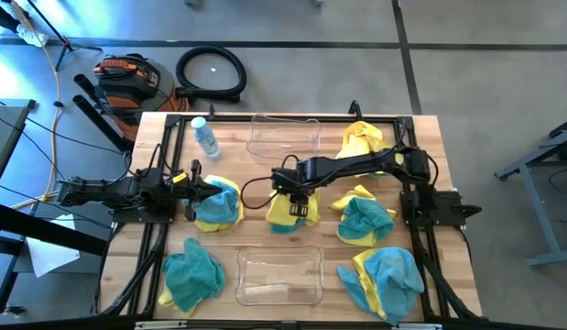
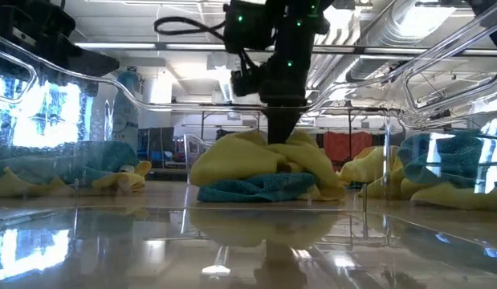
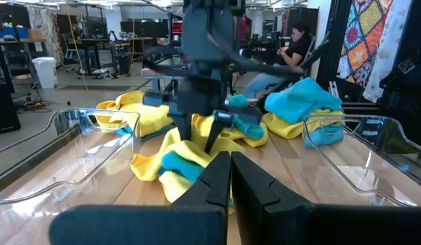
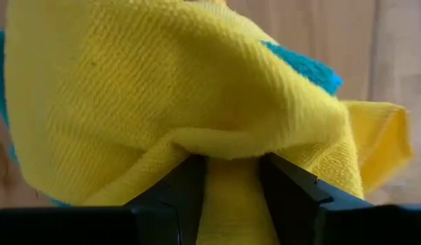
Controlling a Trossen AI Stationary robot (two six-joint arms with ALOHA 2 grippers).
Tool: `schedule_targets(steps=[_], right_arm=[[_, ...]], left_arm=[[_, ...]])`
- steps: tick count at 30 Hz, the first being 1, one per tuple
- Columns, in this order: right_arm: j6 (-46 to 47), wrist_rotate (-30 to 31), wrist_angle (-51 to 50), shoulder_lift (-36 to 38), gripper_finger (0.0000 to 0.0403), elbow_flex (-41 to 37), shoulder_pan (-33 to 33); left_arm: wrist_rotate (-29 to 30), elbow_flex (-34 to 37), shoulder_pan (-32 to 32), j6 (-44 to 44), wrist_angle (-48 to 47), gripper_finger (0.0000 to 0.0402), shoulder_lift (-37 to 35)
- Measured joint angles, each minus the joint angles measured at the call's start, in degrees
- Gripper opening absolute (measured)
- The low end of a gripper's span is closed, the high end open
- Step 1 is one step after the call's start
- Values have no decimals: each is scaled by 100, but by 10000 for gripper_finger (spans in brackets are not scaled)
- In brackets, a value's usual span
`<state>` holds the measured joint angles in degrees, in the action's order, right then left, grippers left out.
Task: Sort microfiber towel by color & place in baskets
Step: Put the yellow towel into the bottom transparent bin
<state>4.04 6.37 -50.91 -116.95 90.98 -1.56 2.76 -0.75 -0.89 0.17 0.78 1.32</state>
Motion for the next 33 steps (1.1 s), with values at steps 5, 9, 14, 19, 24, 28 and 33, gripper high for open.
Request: schedule_targets(steps=[5,9,14,19,24,28,33], right_arm=[[-138,-2,119,-300,142,0,2],[-145,-39,228,-492,116,3,4],[-121,-44,151,-473,19,-4,9],[248,246,-502,-161,21,302,46],[418,692,-1195,254,5,882,269],[675,1008,-1611,507,4,1513,545],[931,1420,-2237,520,3,2454,964]], left_arm=[[2,1,0,0,0,0,0],[2,1,0,0,0,0,0],[0,2,0,0,0,0,2],[0,0,-1,0,0,0,0],[2,0,-1,1,1,0,0],[1,1,-1,0,0,0,0],[0,1,-2,0,0,0,0]])
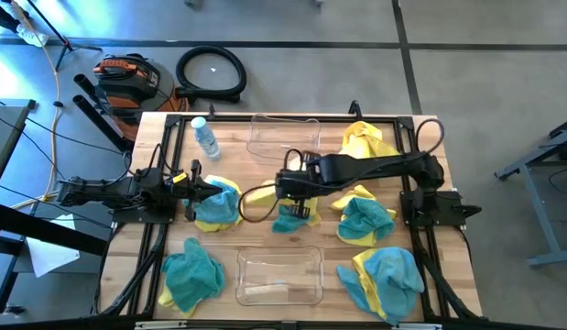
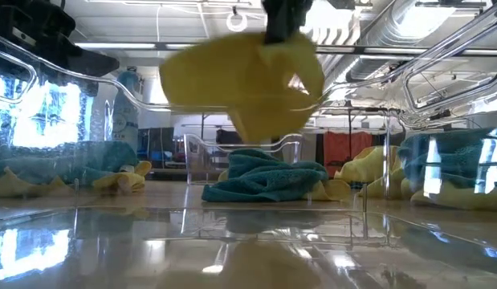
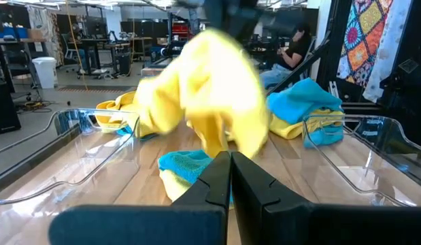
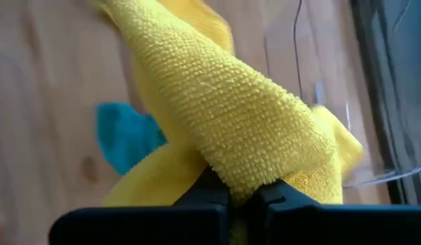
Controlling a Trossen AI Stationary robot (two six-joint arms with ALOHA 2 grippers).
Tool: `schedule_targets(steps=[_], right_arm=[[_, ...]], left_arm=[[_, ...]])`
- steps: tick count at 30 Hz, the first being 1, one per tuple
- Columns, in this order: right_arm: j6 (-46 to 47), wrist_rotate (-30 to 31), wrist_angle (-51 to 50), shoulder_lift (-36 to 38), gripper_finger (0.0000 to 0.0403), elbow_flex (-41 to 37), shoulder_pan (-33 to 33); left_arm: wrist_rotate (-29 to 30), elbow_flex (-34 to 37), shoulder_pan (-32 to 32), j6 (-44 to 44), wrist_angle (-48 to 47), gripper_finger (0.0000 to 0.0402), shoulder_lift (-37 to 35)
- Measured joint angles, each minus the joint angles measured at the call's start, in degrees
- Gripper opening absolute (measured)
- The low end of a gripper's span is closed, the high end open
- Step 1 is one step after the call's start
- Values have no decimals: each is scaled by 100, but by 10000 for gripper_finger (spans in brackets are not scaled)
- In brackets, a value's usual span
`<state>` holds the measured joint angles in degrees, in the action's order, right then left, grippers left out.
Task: Sort microfiber towel by color & place in baskets
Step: Put the yellow towel into the bottom transparent bin
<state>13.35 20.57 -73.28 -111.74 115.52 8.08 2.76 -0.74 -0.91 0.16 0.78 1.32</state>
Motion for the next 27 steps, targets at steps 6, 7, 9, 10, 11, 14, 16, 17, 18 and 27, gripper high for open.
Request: schedule_targets(steps=[6,7,9,10,11,14,16,17,18,27], right_arm=[[375,30,-243,0,2,817,518],[447,27,-274,0,2,932,618],[485,2,-262,0,1,1133,844],[512,-3,-196,0,1,1216,972],[582,-5,-132,0,1,1290,1098],[789,-5,-60,0,1,1427,1456],[964,51,82,0,1,1424,1675],[1053,49,126,0,1,1410,1777],[1169,51,136,-4,1,1406,1882],[1667,6,615,-517,0,1404,2385]], left_arm=[[0,1,0,0,0,0,0],[0,1,1,0,-1,0,0],[2,-1,2,0,0,0,2],[0,0,1,0,0,0,0],[0,-1,2,0,-2,0,1],[1,1,1,0,0,0,0],[2,1,1,0,0,0,1],[2,-1,0,0,0,0,0],[0,-1,0,0,-2,0,0],[1,0,2,0,-2,0,0]])
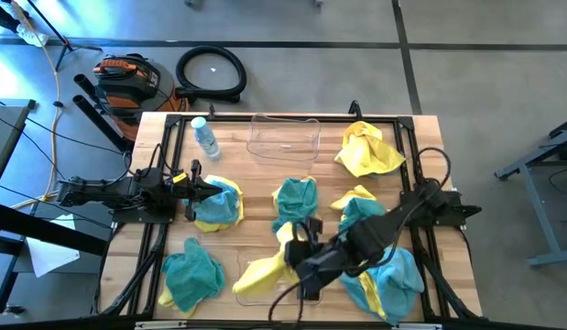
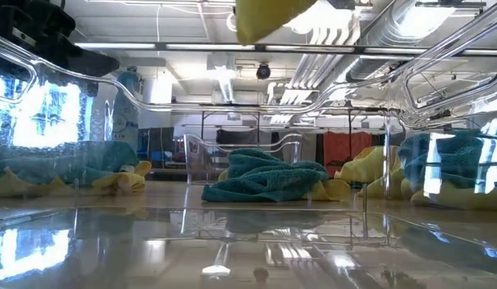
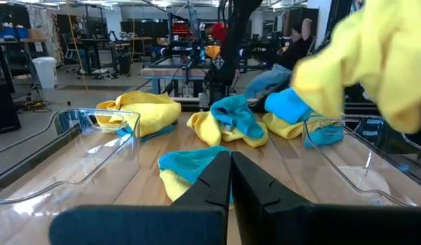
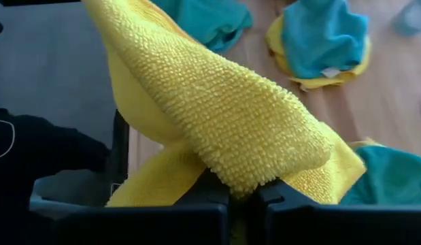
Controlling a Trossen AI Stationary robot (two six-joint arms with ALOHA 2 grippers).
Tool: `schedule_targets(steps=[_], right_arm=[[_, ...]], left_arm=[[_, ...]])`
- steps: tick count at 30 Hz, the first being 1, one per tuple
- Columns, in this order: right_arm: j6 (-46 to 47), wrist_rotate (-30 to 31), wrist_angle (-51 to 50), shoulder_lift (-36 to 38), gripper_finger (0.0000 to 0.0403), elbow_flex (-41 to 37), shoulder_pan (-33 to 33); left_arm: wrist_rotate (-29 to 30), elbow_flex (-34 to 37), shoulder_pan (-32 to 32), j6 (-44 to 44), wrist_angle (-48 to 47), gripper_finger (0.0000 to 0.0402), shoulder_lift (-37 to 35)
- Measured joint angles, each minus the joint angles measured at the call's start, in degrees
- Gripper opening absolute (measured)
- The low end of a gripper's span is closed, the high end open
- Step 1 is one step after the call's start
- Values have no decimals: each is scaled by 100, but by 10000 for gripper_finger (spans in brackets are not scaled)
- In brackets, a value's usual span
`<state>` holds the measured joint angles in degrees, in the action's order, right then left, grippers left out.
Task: Sort microfiber towel by color & place in baskets
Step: Put the yellow towel into the bottom transparent bin
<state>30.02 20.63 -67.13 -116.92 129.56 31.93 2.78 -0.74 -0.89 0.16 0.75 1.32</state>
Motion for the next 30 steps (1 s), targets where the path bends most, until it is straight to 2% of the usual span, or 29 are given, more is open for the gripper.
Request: schedule_targets(steps=[21,30], right_arm=[[120,-1329,188,-1913,0,-9,-453],[302,-1470,273,-2400,0,-9,-532]], left_arm=[[-1,1,0,0,2,0,0],[1,-1,-2,0,2,0,2]])
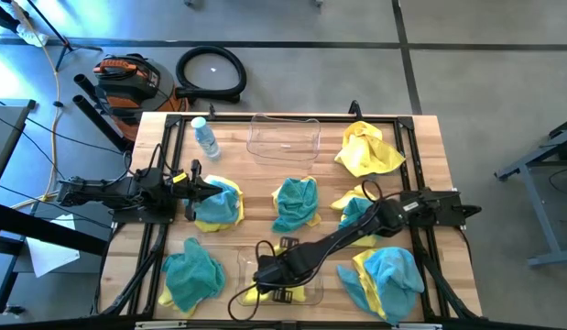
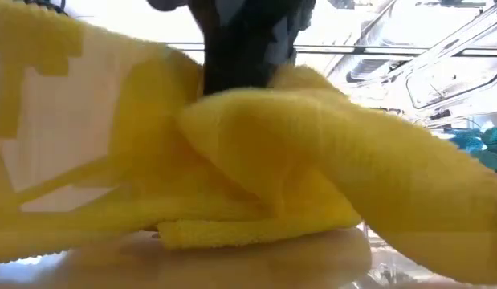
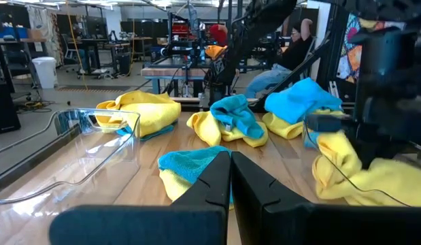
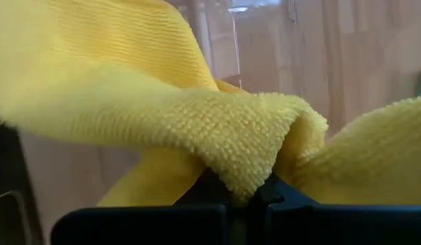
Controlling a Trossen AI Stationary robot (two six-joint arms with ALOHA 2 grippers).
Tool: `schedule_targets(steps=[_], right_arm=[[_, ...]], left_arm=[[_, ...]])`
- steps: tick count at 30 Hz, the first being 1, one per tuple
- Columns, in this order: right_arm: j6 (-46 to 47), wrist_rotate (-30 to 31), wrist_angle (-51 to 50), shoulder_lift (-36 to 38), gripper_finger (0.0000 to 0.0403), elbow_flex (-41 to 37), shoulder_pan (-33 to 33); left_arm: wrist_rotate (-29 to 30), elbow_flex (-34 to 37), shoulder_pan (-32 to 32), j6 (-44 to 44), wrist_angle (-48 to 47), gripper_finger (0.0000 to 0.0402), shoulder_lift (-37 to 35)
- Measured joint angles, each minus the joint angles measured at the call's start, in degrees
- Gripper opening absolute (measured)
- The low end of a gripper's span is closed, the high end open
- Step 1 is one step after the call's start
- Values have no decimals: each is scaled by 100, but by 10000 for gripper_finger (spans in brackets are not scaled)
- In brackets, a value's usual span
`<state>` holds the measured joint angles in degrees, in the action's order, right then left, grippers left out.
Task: Sort microfiber towel by color & place in baskets
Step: Put the yellow towel into the bottom transparent bin
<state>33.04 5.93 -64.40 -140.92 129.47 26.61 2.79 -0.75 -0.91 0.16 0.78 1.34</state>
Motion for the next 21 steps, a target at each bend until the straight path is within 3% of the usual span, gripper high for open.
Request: schedule_targets(steps=[17,21], right_arm=[[-4,-125,404,-309,0,4,3],[-7,-160,496,-306,18,11,7]], left_arm=[[-2,1,1,0,-1,0,-2],[-2,2,0,0,-2,0,-2]])
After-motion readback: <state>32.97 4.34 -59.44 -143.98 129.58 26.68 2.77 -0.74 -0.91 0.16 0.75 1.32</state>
